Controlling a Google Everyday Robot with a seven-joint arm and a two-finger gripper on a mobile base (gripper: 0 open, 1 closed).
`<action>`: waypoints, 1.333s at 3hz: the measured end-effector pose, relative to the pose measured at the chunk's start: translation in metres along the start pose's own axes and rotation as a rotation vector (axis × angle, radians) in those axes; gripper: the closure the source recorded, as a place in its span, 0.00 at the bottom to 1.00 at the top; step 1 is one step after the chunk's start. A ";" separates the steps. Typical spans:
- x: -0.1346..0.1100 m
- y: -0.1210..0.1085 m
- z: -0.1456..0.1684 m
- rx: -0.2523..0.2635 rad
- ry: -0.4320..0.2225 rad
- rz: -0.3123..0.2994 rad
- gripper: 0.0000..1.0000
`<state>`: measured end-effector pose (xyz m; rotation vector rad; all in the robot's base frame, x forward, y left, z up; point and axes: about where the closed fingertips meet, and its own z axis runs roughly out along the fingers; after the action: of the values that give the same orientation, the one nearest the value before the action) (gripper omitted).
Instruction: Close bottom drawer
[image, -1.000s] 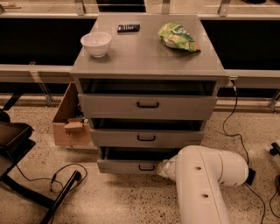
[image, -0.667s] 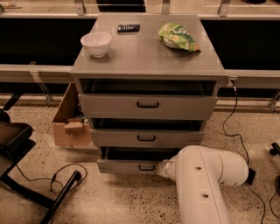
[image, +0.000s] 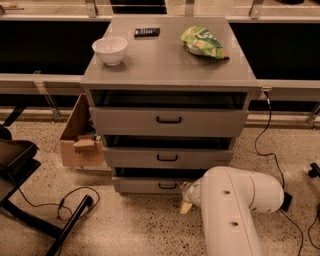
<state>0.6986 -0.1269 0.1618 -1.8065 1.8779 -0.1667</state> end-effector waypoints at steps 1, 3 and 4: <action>0.000 0.000 0.000 0.000 0.000 0.000 0.00; 0.000 0.000 0.000 0.000 0.000 0.000 0.38; -0.001 -0.016 -0.002 0.016 0.008 -0.059 0.61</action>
Offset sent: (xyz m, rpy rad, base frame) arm 0.0000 0.0000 0.0000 0.0000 0.0000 0.0000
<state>0.7122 -0.1284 0.1704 -1.8538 1.8250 -0.2091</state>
